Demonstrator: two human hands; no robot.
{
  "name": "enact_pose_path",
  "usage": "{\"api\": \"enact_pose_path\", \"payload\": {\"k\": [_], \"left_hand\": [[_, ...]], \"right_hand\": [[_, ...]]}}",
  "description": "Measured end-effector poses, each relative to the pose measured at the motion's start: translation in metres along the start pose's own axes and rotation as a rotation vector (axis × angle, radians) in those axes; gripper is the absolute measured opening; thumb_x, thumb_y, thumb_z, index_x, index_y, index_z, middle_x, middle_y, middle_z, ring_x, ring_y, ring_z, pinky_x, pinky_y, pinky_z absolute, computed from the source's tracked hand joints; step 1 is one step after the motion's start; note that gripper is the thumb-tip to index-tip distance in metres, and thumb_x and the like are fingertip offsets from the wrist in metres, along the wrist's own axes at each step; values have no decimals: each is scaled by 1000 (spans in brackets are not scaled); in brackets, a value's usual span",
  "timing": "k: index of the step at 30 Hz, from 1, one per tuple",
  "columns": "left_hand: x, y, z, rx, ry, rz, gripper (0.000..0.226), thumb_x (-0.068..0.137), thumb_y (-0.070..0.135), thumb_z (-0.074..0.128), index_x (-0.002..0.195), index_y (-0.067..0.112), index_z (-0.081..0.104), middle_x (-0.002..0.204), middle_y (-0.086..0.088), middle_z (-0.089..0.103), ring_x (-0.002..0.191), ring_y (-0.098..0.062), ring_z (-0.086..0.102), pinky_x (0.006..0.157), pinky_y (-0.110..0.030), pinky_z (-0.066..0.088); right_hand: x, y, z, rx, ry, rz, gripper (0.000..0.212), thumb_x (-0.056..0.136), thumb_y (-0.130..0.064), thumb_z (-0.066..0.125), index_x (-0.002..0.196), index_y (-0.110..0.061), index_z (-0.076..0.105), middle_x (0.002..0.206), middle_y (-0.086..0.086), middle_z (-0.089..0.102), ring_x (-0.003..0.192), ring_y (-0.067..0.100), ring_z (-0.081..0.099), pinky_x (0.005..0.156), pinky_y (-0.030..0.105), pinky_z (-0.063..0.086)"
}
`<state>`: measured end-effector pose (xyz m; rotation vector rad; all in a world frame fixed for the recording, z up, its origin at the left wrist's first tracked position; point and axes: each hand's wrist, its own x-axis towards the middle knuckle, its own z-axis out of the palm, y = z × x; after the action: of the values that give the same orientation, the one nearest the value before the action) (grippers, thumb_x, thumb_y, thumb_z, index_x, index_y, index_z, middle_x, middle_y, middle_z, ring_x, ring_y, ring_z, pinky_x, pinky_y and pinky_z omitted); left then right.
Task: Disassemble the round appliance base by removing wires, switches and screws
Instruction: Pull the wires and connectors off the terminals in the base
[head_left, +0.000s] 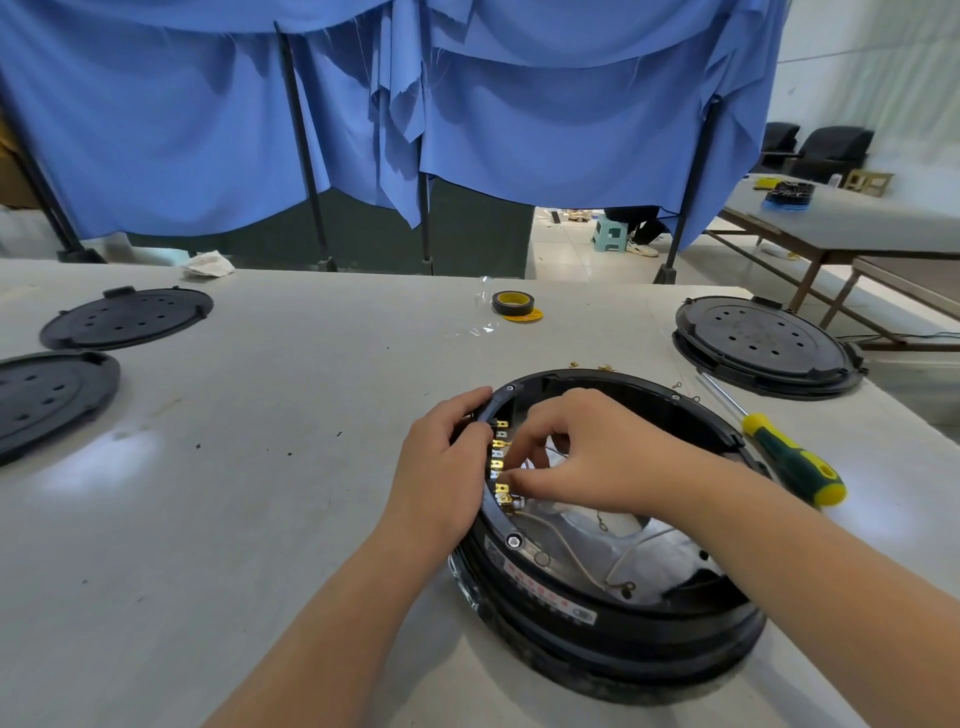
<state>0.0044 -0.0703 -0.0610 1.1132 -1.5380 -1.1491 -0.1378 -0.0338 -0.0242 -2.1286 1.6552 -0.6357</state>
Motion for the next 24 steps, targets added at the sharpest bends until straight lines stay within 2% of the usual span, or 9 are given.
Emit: {"api": "enact_pose_path", "payload": {"k": [3,10,17,24], "left_hand": [[0,1,0,-9,3,-8,42,90,1,46,127,16,60,122,0,65,112,-15,60,99,-34,47],[0,0,0,-8,3,-23,42,90,1,45,127,16,60,122,-3,64,113,-18,59,102,-41,46],[1,1,1,-5,1,-22,43,89,0,45,126,17,61,122,-2,65,112,-17,59,100,-38,46],[1,0,1,-14,10,-24,42,89,0,46,124,16,62,119,-3,66,109,-18,61,98,-37,48]], "right_hand": [[0,1,0,-14,1,19,9,71,-34,70,66,-27,72,60,-8,61,51,-2,49,50,11,33],[0,0,-2,-14,-10,19,12,71,-33,70,60,-29,67,56,-9,57,50,-2,47,49,11,35],[-2,0,-3,10,-23,35,21,72,-27,72,55,-24,60,46,-10,47,45,2,42,46,14,34],[-2,1,-4,-1,5,26,13,71,-32,73,63,-27,65,53,-13,54,50,-3,48,48,10,37]]}}
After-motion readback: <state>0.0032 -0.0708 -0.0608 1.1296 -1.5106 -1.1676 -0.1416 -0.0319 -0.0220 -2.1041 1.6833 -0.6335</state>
